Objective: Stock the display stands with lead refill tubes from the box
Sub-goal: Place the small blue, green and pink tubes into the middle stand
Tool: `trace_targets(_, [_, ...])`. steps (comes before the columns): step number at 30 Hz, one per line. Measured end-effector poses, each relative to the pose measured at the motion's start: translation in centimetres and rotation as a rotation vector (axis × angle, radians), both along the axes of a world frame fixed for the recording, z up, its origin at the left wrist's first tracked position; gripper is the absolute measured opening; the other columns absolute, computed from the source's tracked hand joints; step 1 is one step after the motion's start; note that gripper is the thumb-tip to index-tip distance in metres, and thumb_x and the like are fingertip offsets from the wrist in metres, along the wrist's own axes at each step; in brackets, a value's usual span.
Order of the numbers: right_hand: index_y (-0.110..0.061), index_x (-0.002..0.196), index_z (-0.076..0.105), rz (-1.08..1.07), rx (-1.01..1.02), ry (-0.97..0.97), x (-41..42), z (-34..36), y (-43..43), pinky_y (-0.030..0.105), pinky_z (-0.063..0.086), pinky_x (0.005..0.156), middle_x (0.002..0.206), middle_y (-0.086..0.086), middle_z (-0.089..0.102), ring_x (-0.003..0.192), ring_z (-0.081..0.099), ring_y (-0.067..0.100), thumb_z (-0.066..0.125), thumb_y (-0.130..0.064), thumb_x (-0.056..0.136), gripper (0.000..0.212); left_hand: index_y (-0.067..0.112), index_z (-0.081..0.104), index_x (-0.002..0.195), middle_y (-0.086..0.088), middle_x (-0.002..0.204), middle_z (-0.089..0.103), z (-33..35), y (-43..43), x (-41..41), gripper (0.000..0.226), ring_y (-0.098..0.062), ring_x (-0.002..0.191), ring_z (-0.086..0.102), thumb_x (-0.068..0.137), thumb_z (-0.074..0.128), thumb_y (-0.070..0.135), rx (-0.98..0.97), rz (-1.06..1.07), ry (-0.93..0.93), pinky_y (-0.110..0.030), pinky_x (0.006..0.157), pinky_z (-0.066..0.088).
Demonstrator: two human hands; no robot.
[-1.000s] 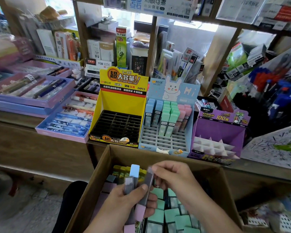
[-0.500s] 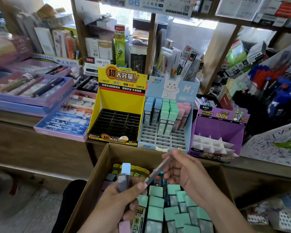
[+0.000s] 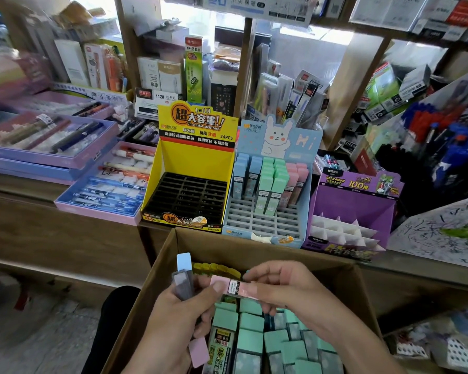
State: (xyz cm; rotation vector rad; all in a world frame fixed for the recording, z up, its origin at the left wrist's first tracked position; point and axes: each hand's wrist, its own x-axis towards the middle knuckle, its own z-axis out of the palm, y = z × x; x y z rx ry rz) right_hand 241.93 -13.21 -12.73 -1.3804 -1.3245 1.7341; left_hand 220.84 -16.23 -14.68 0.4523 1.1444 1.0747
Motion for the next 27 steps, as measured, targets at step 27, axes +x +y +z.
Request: trace_targets(27, [-0.018, 0.095, 0.076, -0.282, 0.611, -0.289, 5.4, 6.6, 4.3, 0.019, 0.059, 0.066, 0.084, 0.002, 0.078, 0.076, 0.075, 0.013, 0.068, -0.021, 0.097, 0.009, -0.010, 0.057, 0.101, -0.022, 0.061, 0.060, -1.0, 0.7, 0.1, 0.024, -0.026, 0.039, 0.051, 0.086, 0.041, -0.002, -0.148, -0.020, -0.241, -0.027, 0.035, 0.040])
